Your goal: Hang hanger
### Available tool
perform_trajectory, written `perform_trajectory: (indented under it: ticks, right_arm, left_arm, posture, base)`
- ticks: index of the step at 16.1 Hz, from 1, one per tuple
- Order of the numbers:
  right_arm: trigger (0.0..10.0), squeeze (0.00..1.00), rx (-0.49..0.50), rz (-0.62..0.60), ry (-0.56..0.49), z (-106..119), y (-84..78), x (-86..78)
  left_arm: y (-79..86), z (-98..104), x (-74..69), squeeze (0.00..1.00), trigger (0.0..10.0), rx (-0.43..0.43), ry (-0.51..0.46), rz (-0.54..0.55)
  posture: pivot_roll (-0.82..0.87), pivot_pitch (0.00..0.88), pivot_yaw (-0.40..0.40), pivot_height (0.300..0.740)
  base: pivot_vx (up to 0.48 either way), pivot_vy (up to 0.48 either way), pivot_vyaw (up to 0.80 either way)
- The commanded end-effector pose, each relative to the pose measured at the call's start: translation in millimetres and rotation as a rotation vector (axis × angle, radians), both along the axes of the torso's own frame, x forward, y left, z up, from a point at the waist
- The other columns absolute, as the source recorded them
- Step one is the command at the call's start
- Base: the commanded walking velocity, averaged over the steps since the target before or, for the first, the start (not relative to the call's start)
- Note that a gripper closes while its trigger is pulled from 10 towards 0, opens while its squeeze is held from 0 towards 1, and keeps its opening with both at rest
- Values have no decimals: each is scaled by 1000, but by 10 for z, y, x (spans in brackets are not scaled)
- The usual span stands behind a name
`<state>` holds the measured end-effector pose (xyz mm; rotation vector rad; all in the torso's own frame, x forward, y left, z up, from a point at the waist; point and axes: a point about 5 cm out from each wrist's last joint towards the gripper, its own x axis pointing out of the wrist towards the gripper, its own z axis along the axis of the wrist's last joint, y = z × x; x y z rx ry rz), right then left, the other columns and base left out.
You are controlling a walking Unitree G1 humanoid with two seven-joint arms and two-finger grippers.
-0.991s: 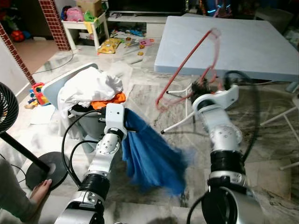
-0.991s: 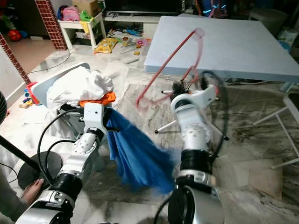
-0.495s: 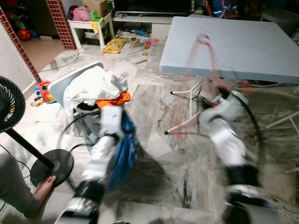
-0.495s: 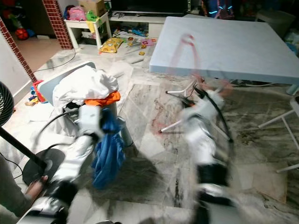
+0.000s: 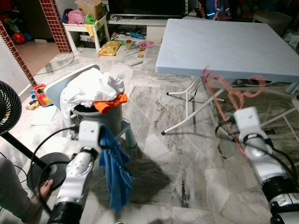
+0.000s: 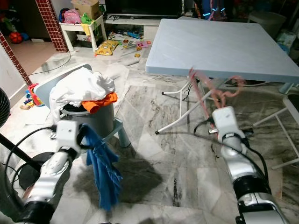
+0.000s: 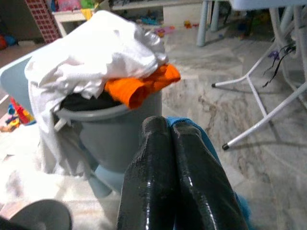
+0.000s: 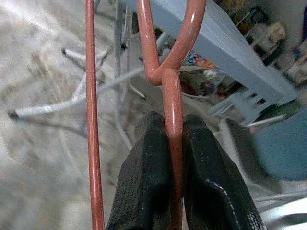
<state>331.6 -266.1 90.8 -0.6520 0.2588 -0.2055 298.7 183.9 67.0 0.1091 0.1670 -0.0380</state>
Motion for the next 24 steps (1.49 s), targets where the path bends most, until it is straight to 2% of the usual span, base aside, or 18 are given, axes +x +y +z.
perform_trajectory:
  ticks: [1, 2, 6, 11, 18, 21, 23, 24]
  right_arm:
    - [10000, 0, -87, 18, -12, 21, -34, -9]
    - [10000, 0, -136, 12, 17, -63, -124, -100]
    - [10000, 0, -36, -87, 72, -247, -313, -305]
    - [10000, 0, 69, -123, 81, -314, -304, -382]
    - [10000, 0, 136, -95, 91, -353, -143, -400]
    - [10000, 0, 137, -100, 74, -307, -146, -381]
    - [10000, 0, 170, -99, 49, -240, -130, -354]
    - [10000, 0, 174, -91, 13, -163, -105, -329]
  left_arm:
    - [47, 38, -5, 0, 10000, 14, -7, 12]
    - [122, -47, -116, 0, 10000, 17, 31, 32]
    - [117, -143, -314, 0, 10000, -17, 69, 21]
    - [-9, -82, -313, 0, 10000, -74, 54, -14]
    - [-131, 58, -339, 0, 10000, -126, 24, -52]
    - [-177, 129, -318, 0, 10000, -157, 6, -56]
    - [-199, 178, -304, 0, 10000, -159, -3, -61]
    - [-222, 272, -281, 0, 10000, -152, -34, -73]
  posture:
    - [-102, 0, 3, 740]
    - [-102, 0, 2, 740]
    - [-105, 0, -10, 740]
    - [-113, 0, -8, 740]
    - [-115, 0, -12, 740]
    - [-116, 0, -11, 740]
    - [-117, 0, -9, 740]
    - [-120, 0, -6, 740]
  base:
    - [0, 0, 0]
    - [0, 0, 0]
    - [0, 0, 0]
    - [0, 0, 0]
    - [208, 0, -800]
    - [361, 0, 0]
    - [401, 0, 0]
    - [405, 0, 0]
